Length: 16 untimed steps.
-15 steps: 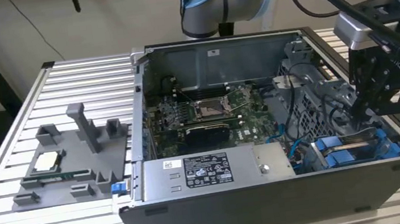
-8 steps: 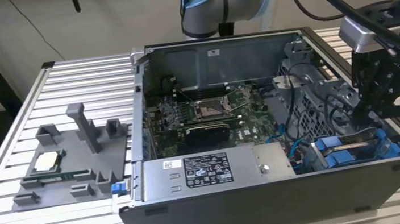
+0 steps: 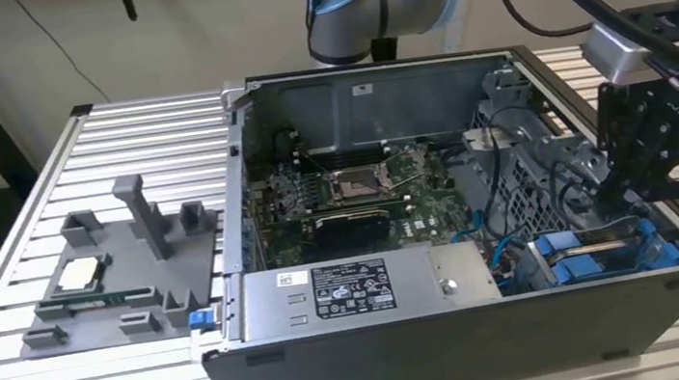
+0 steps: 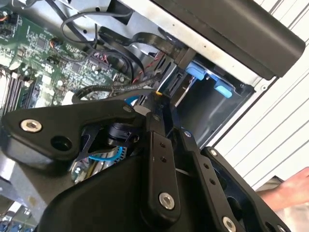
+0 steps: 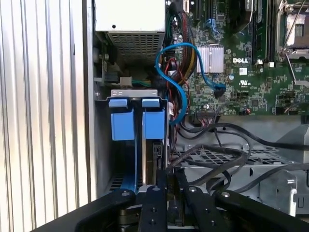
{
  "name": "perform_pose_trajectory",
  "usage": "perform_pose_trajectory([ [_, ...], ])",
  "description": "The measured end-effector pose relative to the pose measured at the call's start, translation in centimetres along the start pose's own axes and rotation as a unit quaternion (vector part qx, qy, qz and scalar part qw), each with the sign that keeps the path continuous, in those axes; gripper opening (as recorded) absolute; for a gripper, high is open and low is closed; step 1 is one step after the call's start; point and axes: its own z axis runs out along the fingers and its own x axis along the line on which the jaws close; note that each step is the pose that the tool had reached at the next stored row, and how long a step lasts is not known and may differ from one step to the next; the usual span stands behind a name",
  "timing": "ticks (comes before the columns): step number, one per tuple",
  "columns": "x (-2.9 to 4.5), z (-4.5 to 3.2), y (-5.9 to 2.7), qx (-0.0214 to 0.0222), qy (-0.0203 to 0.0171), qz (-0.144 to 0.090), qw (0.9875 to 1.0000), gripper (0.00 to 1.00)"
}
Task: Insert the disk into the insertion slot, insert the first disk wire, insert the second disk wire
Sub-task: 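Insert the first disk wire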
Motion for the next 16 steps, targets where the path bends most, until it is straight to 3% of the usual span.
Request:
perform_pose_trajectory([
  [3, 0.11, 0.37, -0.41, -0.0036, 0.0000, 0.000, 1.0000, 0.19],
  [11, 0.85, 1.20, -1.00, -0.0038, -0.0027, 0.000, 1.0000, 0.19],
  [16, 0.89, 1.47, -1.06, -0.0029, -0.0055, 0.000, 1.0000, 0.19],
])
